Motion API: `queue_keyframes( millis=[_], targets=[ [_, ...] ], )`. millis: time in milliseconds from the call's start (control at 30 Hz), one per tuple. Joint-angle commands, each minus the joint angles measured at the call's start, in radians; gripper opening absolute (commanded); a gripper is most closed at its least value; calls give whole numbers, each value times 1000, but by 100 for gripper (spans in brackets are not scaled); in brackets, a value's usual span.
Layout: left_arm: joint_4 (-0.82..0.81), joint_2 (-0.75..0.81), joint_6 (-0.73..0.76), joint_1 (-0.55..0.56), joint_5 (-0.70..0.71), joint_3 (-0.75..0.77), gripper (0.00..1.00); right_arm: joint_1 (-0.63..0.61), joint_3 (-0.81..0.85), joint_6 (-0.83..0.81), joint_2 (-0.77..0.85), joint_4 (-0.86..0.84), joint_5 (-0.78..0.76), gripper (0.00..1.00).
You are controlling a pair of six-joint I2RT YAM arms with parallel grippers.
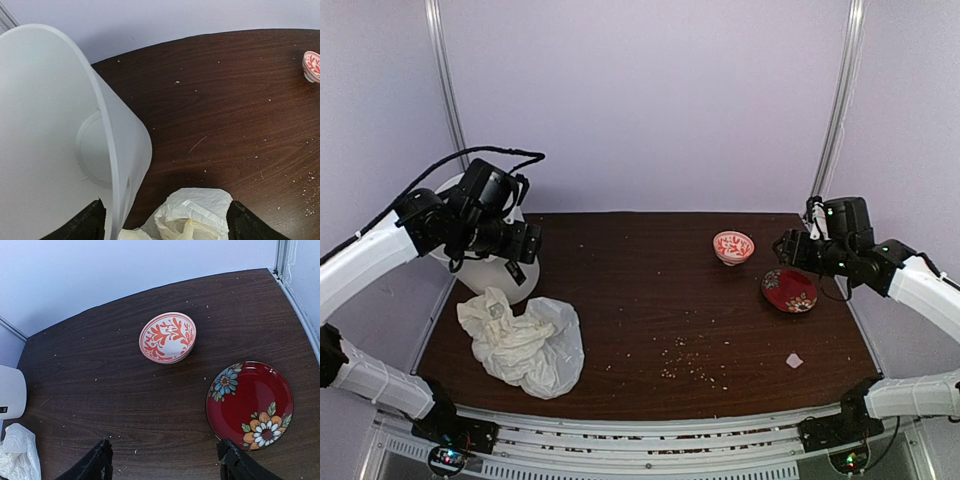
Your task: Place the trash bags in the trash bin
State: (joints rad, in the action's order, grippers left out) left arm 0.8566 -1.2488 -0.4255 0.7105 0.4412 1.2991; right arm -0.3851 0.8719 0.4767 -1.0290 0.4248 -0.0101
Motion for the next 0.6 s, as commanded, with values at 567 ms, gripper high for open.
queue_keyframes(
  millis=[567],
  targets=[
    [37,-98,110,56,-183,254,77,-68,85,-39,-112,-8,45,71]
  ],
)
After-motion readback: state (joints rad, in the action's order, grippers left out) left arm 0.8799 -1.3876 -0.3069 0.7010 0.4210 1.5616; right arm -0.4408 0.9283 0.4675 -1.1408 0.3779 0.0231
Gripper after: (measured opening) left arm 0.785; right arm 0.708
